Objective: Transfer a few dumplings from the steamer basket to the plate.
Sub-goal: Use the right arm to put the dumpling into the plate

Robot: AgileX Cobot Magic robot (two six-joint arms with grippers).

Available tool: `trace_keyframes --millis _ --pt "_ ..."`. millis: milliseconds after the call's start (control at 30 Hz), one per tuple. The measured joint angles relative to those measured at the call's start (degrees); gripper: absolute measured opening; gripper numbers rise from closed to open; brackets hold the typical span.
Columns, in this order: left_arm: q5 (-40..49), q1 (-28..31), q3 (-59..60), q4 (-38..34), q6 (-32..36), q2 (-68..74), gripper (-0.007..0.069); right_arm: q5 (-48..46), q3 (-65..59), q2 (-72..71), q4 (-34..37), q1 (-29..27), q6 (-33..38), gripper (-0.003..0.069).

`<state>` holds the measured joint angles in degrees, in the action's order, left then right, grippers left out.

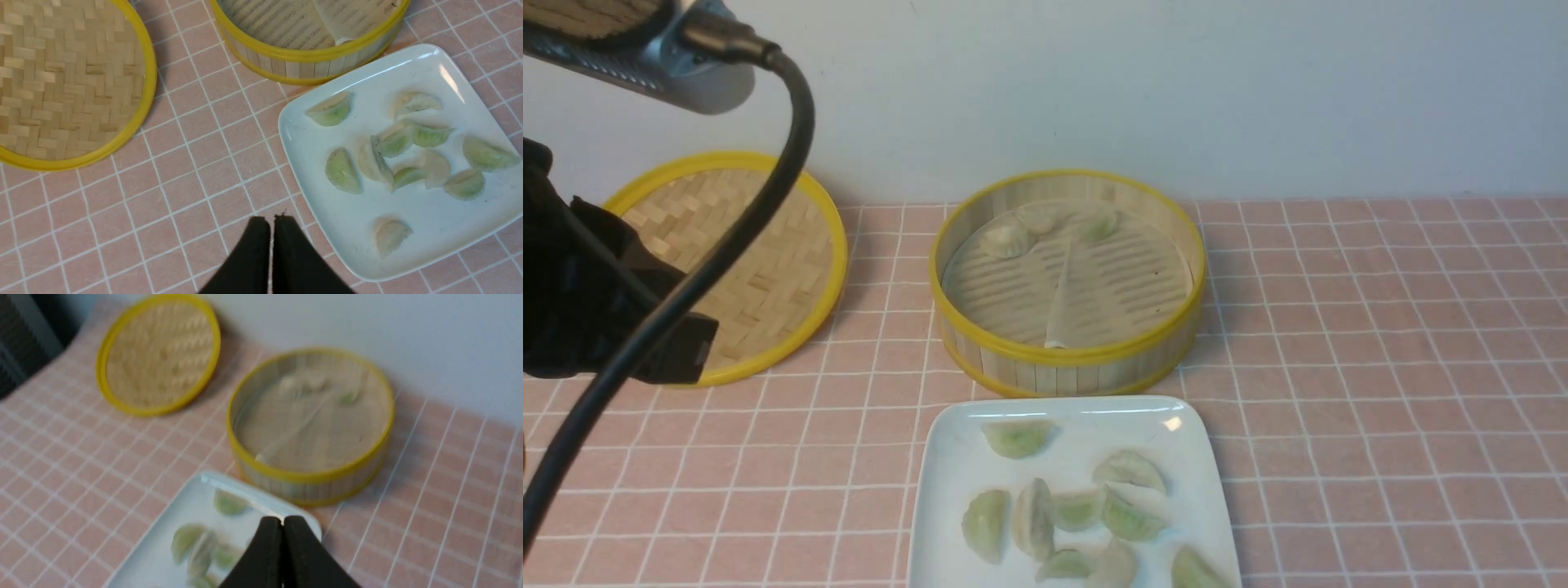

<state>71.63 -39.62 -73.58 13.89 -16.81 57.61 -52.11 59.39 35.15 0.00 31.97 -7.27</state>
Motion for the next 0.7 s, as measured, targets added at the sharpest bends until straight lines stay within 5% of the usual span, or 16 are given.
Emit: trace_keyframes --millis 267,700 --pt "-3.53 0.00 0.00 -0.56 0.00 0.00 -0.0006 18.08 -24.24 -28.65 -6.81 0.00 -3.82 -0.0015" --pt "-4.72 0.00 2.02 -2.63 0.05 -4.22 -0.0006 29.32 -31.94 -36.11 -16.68 0.00 -18.75 -0.0015"
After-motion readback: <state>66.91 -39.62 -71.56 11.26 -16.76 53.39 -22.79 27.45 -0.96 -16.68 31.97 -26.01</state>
